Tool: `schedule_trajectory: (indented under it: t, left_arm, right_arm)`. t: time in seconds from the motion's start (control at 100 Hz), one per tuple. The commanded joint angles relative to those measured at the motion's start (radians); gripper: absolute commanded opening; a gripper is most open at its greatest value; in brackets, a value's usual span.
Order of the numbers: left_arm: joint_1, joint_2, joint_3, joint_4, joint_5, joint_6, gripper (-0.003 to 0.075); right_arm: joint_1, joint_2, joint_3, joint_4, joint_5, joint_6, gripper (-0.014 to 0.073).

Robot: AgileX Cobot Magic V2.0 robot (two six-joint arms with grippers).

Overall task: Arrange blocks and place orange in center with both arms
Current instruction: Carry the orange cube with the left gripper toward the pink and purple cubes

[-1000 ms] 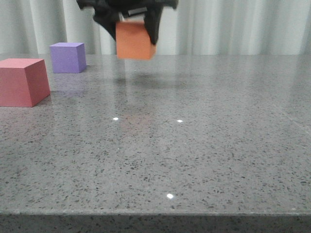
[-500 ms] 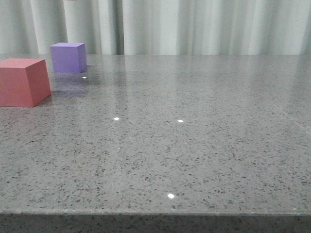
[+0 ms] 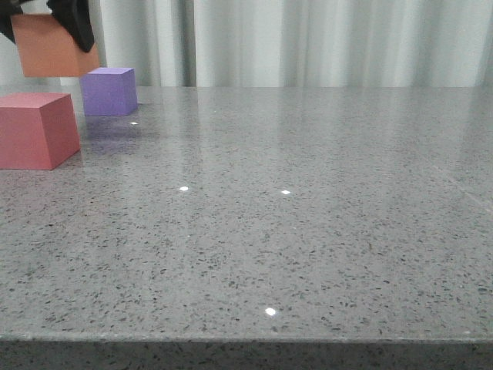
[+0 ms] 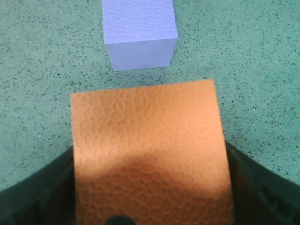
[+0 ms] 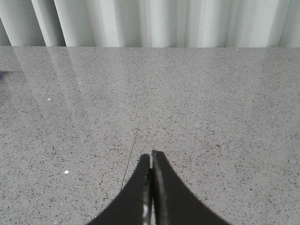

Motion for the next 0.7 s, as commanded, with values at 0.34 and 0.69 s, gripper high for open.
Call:
schedule_trajectory:
  t: [0.34,0.69]
  left_arm:
    - [0.002,0.015,0.020,-0.015,-0.133,0.013,0.0428]
    - [0.002,0.087,0.020,-0.015,-0.133,0.013,0.0428]
  right_arm:
    - [-0.007,0.000,-0.027,-0.022,-0.069,-0.001,-0.0067]
    - [-0.007,0.000,-0.027,-0.022,-0.069,-0.001,-0.0067]
